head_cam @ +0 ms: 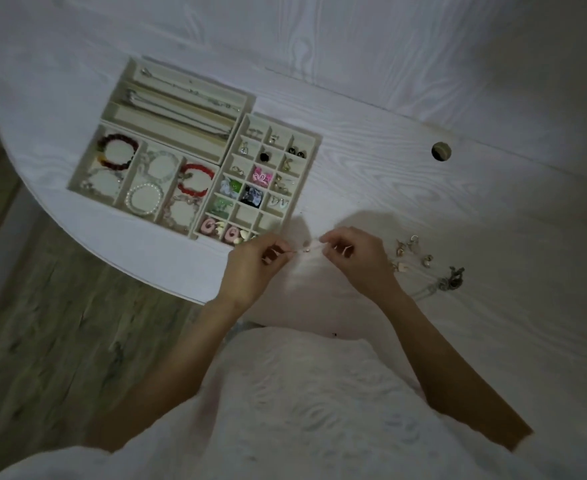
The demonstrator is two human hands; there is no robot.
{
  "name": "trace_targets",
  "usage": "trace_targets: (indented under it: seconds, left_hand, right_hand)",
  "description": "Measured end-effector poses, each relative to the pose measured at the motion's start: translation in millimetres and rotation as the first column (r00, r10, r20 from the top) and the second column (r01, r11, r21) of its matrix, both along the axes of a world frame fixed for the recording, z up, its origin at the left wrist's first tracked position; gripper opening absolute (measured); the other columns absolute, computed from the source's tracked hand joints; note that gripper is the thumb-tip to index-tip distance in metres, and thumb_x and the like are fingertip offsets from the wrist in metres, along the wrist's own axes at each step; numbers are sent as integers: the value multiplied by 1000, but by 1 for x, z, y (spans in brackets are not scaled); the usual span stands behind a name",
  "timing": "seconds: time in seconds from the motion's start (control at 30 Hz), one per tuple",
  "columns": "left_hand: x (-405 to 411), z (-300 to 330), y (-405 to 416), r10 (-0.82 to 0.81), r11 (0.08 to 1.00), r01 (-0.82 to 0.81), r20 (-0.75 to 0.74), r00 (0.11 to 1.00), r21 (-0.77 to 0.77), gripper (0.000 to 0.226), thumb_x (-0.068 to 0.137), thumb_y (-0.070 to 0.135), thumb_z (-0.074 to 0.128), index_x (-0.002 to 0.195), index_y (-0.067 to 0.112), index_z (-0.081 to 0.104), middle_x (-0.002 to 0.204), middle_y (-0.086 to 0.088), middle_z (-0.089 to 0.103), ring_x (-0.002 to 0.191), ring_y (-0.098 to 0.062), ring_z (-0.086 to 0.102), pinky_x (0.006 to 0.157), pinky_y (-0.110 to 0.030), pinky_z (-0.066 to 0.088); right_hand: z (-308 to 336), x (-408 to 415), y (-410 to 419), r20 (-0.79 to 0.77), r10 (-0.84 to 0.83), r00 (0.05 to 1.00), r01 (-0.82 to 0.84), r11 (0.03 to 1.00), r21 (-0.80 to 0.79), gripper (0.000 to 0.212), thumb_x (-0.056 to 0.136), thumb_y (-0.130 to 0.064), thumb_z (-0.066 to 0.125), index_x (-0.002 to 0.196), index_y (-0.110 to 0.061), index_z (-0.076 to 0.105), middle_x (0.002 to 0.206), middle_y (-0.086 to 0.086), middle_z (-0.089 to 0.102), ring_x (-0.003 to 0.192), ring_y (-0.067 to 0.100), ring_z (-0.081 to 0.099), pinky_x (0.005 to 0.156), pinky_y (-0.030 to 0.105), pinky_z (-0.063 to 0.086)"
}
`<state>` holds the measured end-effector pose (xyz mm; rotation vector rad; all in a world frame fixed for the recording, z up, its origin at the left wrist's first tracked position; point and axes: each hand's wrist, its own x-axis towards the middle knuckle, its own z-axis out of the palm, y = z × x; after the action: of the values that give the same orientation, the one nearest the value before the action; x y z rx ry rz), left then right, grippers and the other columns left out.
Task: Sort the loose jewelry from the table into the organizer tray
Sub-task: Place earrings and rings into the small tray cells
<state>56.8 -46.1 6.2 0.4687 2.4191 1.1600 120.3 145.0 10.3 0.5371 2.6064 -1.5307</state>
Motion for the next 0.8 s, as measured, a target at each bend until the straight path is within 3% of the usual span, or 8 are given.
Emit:
trace_targets:
  seconds: [0.13, 0.23, 0.3, 0.37, 0.47, 0.53, 0.7, 0.8]
  left_hand:
    - [-36, 3, 1, 206, 969, -206, 17, 979, 134, 6, 84, 17, 71, 87, 19, 67, 79, 12, 66, 72, 2, 61, 67, -11, 47]
    - [-69, 4, 14, 304, 943, -310, 62, 951, 124, 11, 83, 19, 72, 90, 19, 63, 81, 10, 67, 70, 15, 58, 67, -3, 43]
    - [-87, 3, 20, 301, 947, -305, 52, 952, 101, 19, 83, 20, 73, 96, 19, 59, 79, 11, 65, 69, 14, 58, 64, -4, 45]
    - [-102, -1, 21, 248, 966, -248, 0, 969, 71, 25, 82, 21, 74, 101, 17, 58, 79, 11, 65, 71, 7, 61, 65, -8, 48]
    - [-115, -11, 20, 120, 993, -117, -137, 983, 30, 15, 81, 19, 74, 93, 15, 66, 83, 7, 70, 75, -3, 66, 71, -15, 52]
    - [-120, -16, 21, 7, 1000, -11, -206, 979, -16, 10, 81, 17, 74, 90, 15, 71, 84, 3, 72, 72, -7, 66, 69, -14, 49]
    - [-135, -19, 25, -209, 978, 204, -174, 962, -47, 11, 83, 12, 71, 94, 12, 73, 88, -2, 71, 76, -8, 60, 74, -25, 52]
    - [-146, -16, 27, -314, 949, 311, -155, 937, -41, 21, 83, 6, 69, 104, 7, 70, 95, -7, 72, 81, -9, 62, 78, -13, 47]
  right_hand:
    - [6, -45, -11, -4, -57, 998, 57, 998, -10, 10, 81, -3, 67, 86, -12, 66, 78, -2, 65, 62, -4, 54, 61, 8, 42]
    - [3, -77, -12, -2, -146, 989, 146, 989, 27, 8, 82, -9, 68, 86, -16, 67, 81, -5, 66, 67, -2, 57, 63, 6, 42]
    - [0, -91, -11, -25, -182, 983, 184, 979, 89, 6, 83, -11, 67, 85, -17, 67, 81, -7, 66, 68, 0, 57, 63, 6, 40]
    - [-3, -100, -10, -53, -195, 979, 201, 969, 145, 6, 82, -12, 66, 83, -18, 66, 78, -7, 64, 67, 0, 54, 64, 10, 40]
    - [-9, -103, -11, -38, -175, 984, 179, 954, 239, 2, 83, -17, 66, 83, -18, 66, 81, -5, 63, 76, 12, 54, 66, 20, 39]
    - [-14, -103, -12, -25, -142, 990, 143, 944, 297, 2, 83, -19, 66, 85, -19, 65, 84, -3, 61, 83, 15, 50, 66, 10, 30]
    - [-19, -102, -18, -2, -95, 995, 90, 937, 337, 7, 81, -16, 69, 88, -16, 68, 87, -2, 56, 86, 11, 42, 66, 10, 26]
    - [-19, -106, -19, 52, -88, 995, 68, 951, 300, 8, 83, -18, 68, 91, -18, 70, 87, -4, 52, 87, 12, 43, 67, 5, 26]
